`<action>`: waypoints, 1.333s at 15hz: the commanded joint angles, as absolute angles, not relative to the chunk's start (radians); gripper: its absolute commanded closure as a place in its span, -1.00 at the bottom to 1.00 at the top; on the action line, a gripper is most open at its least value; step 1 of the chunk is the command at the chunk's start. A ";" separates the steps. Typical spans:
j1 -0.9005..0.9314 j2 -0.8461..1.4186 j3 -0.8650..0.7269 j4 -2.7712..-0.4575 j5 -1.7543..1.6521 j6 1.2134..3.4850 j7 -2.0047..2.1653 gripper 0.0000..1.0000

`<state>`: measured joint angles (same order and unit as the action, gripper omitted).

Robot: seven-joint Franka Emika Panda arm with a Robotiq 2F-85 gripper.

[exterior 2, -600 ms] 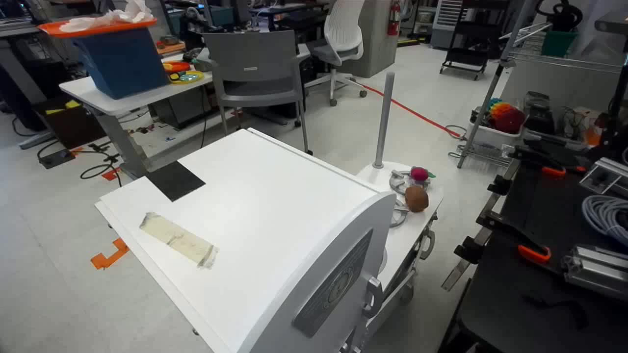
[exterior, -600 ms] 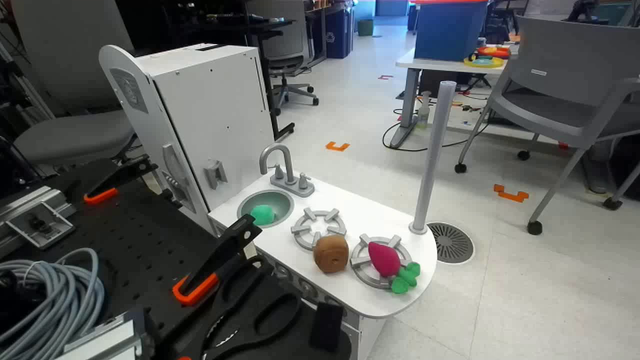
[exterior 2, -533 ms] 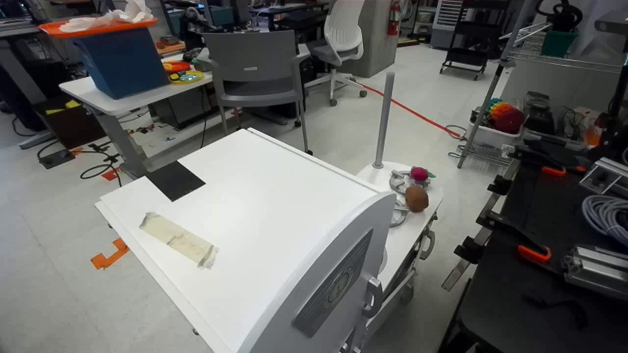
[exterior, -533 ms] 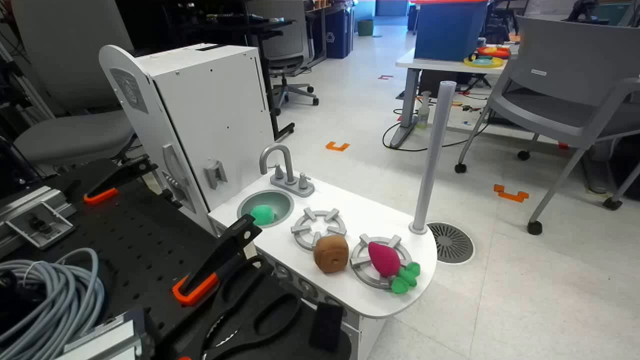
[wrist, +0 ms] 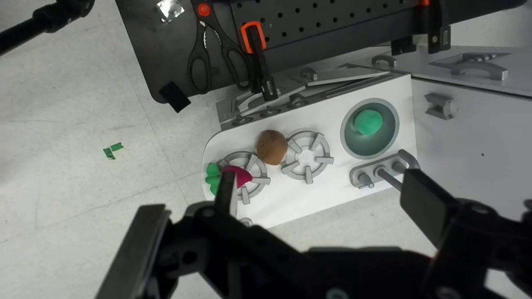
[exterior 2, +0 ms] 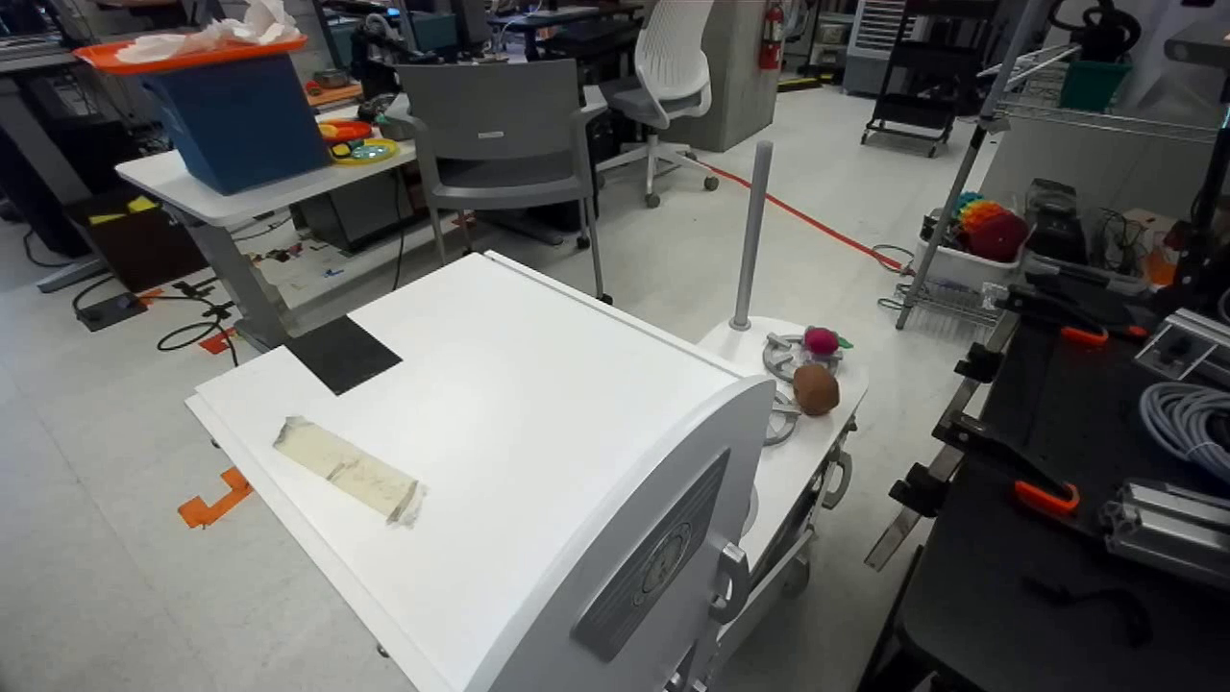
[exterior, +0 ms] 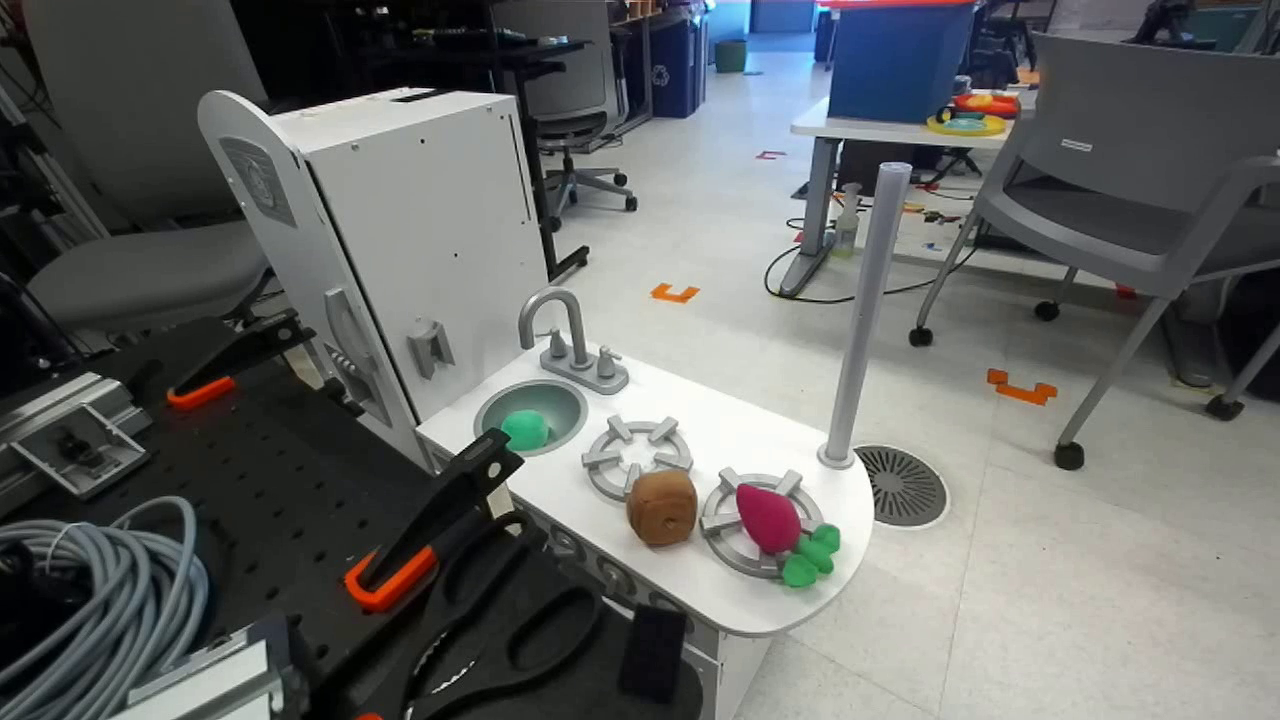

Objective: Move the faucet spout to the right

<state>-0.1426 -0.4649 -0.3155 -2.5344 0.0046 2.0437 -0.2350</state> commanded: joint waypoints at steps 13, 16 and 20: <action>0.118 0.495 0.006 -2.051 -0.182 2.378 0.216 -1.00; 0.209 0.663 -0.019 -1.948 -0.241 2.474 0.283 -1.00; 0.296 0.836 -0.044 -1.814 -0.258 2.591 0.298 -1.00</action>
<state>0.2448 0.7259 -0.0125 -1.9283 -0.2339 2.5355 0.2829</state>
